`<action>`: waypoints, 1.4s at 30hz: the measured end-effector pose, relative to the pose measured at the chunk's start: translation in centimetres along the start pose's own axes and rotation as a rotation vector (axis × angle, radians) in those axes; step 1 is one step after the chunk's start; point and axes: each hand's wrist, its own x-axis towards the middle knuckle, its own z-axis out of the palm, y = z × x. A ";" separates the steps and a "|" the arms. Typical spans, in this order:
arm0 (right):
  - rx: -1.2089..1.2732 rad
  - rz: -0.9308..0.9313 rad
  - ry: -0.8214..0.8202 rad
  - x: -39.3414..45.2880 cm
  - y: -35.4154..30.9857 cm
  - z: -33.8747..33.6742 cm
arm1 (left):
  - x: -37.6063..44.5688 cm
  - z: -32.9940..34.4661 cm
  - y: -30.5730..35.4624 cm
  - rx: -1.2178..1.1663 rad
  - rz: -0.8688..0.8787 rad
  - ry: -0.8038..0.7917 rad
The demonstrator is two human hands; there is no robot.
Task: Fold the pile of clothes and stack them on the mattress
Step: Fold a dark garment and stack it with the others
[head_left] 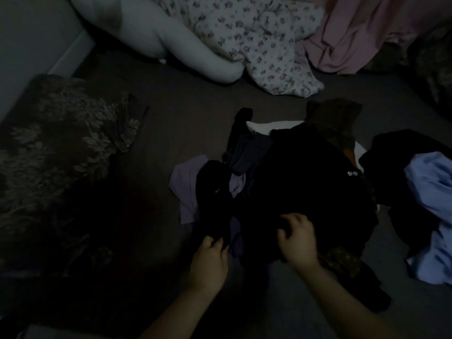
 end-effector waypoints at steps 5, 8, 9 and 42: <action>0.638 0.277 -0.636 -3.0 -6.0 4.5 | -4.4 1.1 1.5 0.035 0.104 -0.003; 0.764 0.379 -0.612 -2.9 -6.5 5.9 | -7.3 1.5 1.5 -0.010 0.231 -0.103; 0.774 0.385 -0.595 -3.1 -6.3 6.0 | -7.9 1.7 1.0 -0.020 0.243 -0.069; 0.496 0.806 -0.339 -13.3 -4.1 14.9 | -3.5 -10.0 -24.4 -0.008 -0.528 -0.294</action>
